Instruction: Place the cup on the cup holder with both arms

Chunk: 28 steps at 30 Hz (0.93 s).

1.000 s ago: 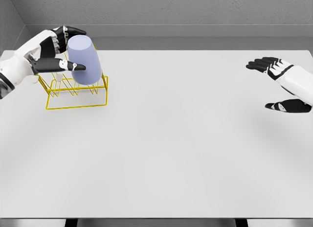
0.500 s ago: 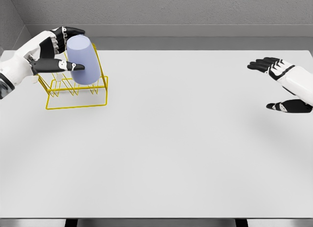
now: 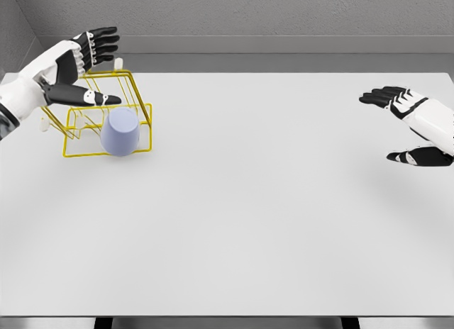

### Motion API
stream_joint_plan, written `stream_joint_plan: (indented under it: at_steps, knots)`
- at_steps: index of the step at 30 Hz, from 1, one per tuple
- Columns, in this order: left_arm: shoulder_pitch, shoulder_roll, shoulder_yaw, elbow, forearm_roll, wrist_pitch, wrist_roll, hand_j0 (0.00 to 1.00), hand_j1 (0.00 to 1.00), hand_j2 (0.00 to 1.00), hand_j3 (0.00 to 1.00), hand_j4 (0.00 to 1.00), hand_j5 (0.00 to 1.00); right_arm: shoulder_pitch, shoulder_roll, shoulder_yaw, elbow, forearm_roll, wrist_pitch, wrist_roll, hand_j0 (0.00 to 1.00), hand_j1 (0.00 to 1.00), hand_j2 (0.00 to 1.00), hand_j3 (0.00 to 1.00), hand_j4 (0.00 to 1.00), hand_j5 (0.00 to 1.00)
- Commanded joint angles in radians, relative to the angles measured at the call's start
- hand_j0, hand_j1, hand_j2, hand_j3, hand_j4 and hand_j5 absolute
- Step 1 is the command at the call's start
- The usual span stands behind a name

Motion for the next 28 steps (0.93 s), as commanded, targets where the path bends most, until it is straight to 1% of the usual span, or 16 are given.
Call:
stream_joint_plan:
  at_steps: [1,16,19,21,22,24,25,28]
  knots:
    - [0.0,0.003,0.001,-0.004,0.002,-0.001,0.0,1.0,1.0,1.0,1.0,1.0,1.0,0.003,-0.001,-0.024,0.0,-0.008,0.003,-0.001,1.0,1.0,1.0,1.0,1.0,1.0]
    - [-0.006,0.005,0.001,-0.018,0.002,-0.008,0.0,1.0,1.0,1.0,1.0,1.0,1.0,0.005,-0.001,-0.025,0.0,-0.008,0.003,-0.001,1.0,1.0,1.0,1.0,1.0,1.0]
    - [0.005,0.028,0.0,-0.037,0.001,-0.129,0.0,1.0,1.0,1.0,1.0,1.0,1.0,0.005,-0.001,-0.025,0.0,-0.008,0.003,-0.001,1.0,1.0,1.0,1.0,1.0,1.0]
    - [0.046,0.063,0.0,-0.038,-0.001,-0.254,0.0,1.0,1.0,1.0,1.0,1.0,1.0,0.005,-0.001,-0.025,0.001,-0.008,0.003,-0.001,1.0,1.0,1.0,1.0,1.0,1.0]
    - [0.071,0.08,0.0,-0.038,-0.002,-0.342,0.0,1.0,1.0,1.0,1.0,1.0,1.0,0.005,-0.001,-0.025,0.001,-0.008,0.003,-0.001,1.0,1.0,1.0,1.0,1.0,1.0]
    - [0.126,0.115,0.0,-0.035,-0.002,-0.46,0.0,1.0,1.0,1.0,1.0,1.0,1.0,0.009,-0.001,-0.025,0.001,-0.008,0.003,-0.001,1.0,1.0,1.0,1.0,1.0,1.0]
    - [0.15,0.129,0.001,-0.033,-0.001,-0.499,0.0,1.0,1.0,1.0,1.0,1.0,1.0,0.009,-0.001,-0.025,0.001,-0.008,0.003,-0.001,1.0,1.0,1.0,1.0,1.0,1.0]
    - [0.213,0.16,0.004,-0.033,-0.001,-0.499,0.0,1.0,1.0,1.0,1.0,1.0,1.0,0.009,-0.001,-0.025,0.001,-0.008,0.003,-0.001,1.0,1.0,1.0,1.0,1.0,1.0]
